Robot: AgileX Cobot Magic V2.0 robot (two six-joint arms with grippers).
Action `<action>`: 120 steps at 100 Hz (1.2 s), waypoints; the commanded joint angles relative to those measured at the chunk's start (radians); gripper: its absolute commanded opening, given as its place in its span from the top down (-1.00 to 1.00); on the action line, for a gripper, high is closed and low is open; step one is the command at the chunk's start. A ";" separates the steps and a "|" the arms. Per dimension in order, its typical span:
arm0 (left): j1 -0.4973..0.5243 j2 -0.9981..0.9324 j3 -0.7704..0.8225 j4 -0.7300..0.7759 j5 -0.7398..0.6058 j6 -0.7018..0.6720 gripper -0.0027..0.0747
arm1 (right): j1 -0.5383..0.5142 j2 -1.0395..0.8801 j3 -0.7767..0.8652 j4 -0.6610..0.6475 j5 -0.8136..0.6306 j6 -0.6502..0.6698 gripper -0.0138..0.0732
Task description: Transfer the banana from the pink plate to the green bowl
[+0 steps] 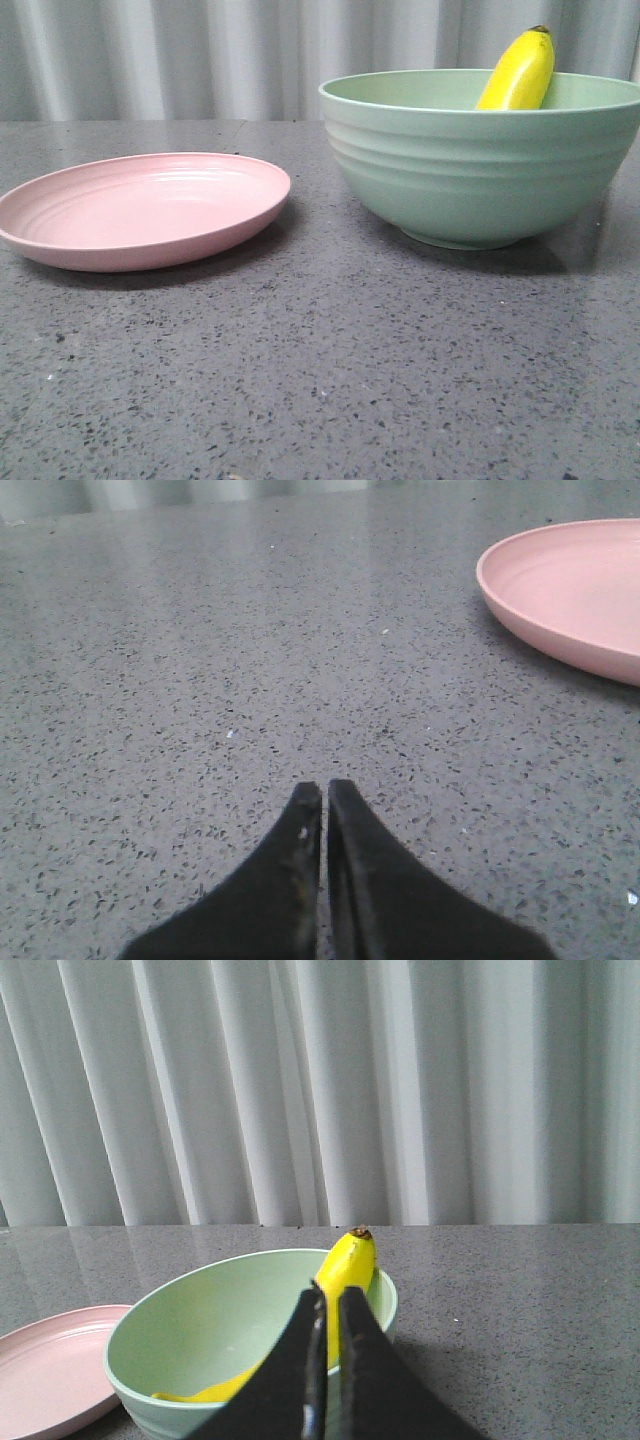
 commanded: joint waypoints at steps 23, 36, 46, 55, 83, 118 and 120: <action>0.002 -0.029 0.007 -0.002 -0.070 -0.011 0.98 | -0.003 0.010 -0.023 -0.004 -0.073 -0.012 0.83; 0.002 -0.029 0.007 -0.002 -0.070 -0.011 0.98 | -0.003 0.010 -0.023 -0.004 -0.073 -0.012 0.83; 0.002 -0.029 0.007 -0.002 -0.070 -0.011 0.98 | -0.003 0.010 -0.023 -0.004 -0.073 -0.012 0.83; 0.002 -0.029 0.007 -0.002 -0.070 -0.011 0.98 | -0.003 0.010 -0.023 -0.004 -0.073 -0.012 0.83; 0.002 -0.029 0.007 -0.002 -0.070 -0.011 0.98 | -0.013 0.010 0.002 -0.015 -0.096 -0.012 0.83; 0.002 -0.029 0.007 -0.002 -0.070 -0.011 0.98 | -0.206 0.010 0.274 -0.285 -0.450 0.248 0.83; 0.002 -0.029 0.007 -0.002 -0.070 -0.011 0.98 | -0.215 0.010 0.283 -0.298 -0.450 0.266 0.83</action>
